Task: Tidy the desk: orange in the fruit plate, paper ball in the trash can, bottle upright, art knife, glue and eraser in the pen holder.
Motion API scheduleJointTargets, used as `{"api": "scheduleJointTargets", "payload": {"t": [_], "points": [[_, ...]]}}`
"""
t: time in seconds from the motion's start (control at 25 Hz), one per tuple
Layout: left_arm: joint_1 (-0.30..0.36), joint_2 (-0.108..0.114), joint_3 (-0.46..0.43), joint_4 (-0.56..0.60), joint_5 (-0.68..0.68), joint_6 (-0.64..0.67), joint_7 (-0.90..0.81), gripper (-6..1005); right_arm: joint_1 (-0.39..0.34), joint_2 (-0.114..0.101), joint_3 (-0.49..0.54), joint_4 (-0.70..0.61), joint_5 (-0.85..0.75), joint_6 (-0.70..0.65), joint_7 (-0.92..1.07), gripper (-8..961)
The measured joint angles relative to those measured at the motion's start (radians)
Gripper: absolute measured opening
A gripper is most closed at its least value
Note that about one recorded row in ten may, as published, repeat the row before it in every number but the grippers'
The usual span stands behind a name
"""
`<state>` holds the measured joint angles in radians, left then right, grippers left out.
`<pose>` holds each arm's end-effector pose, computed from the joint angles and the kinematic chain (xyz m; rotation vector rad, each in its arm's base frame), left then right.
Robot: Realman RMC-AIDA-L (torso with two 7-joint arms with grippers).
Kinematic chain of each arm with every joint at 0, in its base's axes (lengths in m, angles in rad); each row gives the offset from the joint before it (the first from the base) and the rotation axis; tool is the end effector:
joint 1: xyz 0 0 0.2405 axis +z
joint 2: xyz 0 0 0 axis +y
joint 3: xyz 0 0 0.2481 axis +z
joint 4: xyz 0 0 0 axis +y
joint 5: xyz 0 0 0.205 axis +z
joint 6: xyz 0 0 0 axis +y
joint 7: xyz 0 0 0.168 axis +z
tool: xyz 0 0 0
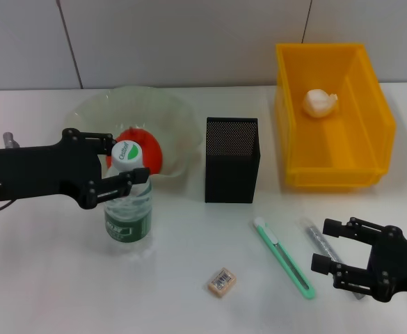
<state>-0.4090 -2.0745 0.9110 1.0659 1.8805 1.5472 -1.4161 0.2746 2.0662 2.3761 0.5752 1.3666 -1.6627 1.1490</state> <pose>-0.2149 0.3362 0.0245 -2.7129 -0.2223 -0.5359 0.2871 0.2573 -0.0143 -2.5962 0.6259 0.9010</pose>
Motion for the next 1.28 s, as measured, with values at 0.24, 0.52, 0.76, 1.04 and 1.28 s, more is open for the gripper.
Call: {"api": "scheduleJointTargets", "payload": {"t": [0.24,0.52,0.76,1.04,1.28], "points": [[0.001,-0.001,0.013,-0.017,-0.008,-0.022,0.002,437,0.0,0.0,0.0,0.0,0.0,0.0,0.0,736],[0.012,0.0,0.027,-0.028,-0.06,-0.027,0.031,438,0.0,0.0,0.002,0.0,-0.013,-0.001,0.001,736],[0.015,0.004,0.026,-0.035,-0.088,-0.027,0.04,518,-0.006,-0.001,0.007,0.0,-0.014,-0.009,0.002,735],[0.03,0.005,0.016,0.015,-0.121,-0.012,0.044,784,-0.009,-0.001,0.008,0.003,-0.013,-0.01,0.006,734],[0.116,0.002,0.071,0.076,-0.293,0.105,0.134,816,-0.009,-0.011,0.036,0.073,-0.006,-0.033,0.109,735]]}}
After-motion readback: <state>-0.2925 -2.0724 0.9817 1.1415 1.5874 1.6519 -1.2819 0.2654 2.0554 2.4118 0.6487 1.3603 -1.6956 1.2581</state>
